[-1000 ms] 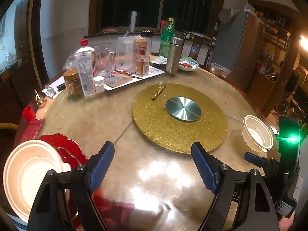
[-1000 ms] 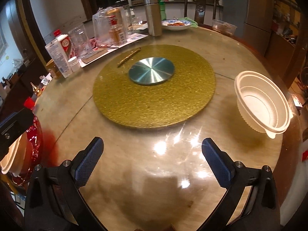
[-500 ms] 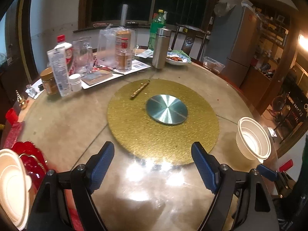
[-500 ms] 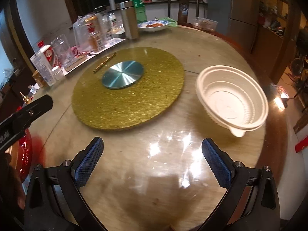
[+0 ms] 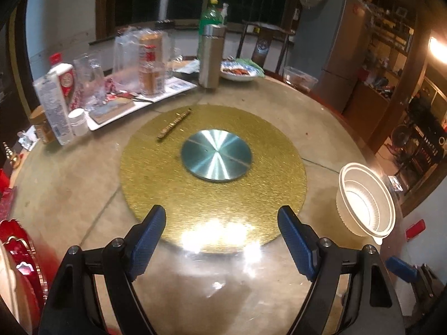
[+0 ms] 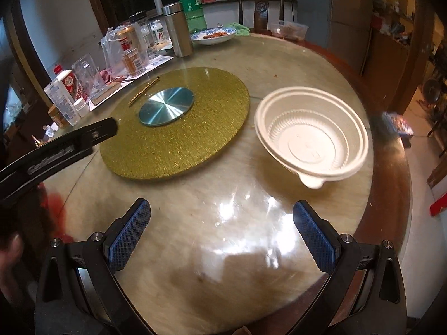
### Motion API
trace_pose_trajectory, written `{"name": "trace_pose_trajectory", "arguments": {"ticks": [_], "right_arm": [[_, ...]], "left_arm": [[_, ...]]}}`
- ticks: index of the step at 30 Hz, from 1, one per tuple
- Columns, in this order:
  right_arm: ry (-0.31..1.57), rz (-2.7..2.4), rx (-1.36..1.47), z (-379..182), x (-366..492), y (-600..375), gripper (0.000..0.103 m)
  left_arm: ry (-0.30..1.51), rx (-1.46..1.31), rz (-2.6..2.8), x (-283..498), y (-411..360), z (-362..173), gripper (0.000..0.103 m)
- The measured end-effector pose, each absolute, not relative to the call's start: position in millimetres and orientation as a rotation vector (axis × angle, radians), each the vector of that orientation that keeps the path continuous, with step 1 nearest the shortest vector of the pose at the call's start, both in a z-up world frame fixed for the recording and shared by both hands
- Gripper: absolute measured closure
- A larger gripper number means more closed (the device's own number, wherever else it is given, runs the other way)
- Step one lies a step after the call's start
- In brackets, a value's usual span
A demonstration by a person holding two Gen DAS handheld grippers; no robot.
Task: Organize plates and bowls
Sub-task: 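Move both tools to the white plastic bowl on the table, then grasp the rim of the white bowl with both tools and lift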
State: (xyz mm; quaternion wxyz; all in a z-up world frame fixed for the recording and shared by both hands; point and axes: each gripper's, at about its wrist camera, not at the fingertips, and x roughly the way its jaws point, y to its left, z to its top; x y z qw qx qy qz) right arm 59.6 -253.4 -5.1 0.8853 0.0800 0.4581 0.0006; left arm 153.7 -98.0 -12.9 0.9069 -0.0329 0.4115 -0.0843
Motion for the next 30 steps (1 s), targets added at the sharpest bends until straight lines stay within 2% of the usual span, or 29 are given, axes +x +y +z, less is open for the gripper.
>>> {"name": "trace_pose_trajectory", "arguments": {"ticks": [4,9,18,20,22,29,30], "right_arm": [[0.971,0.012,0.259,-2,46,-284,0.000],[0.952,-0.002,0.526,-1,31,-344,0.000],[0.945,-0.034,0.900,-34,50,-418,0.004],[0.949,-0.041,0.939,-41,58,-424,0.011],[0.943,-0.040,0.977,-47,63,-428,0.026],[0.924,-0.117,1.018,-60,75,-439,0.037],[0.917,-0.131,1.002,-58,77,-439,0.042]], "left_arm": [[0.903,-0.054,-0.232,164,-122,-20,0.021],[0.970,-0.055,-0.314,176,-161,-28,0.021],[1.039,-0.042,-0.392,187,-220,-40,0.021],[1.045,-0.037,-0.395,191,-228,-42,0.021],[1.050,-0.029,-0.401,194,-236,-44,0.021],[1.066,-0.011,-0.368,201,-245,-58,0.023],[1.062,-0.010,-0.364,201,-245,-59,0.024]]}}
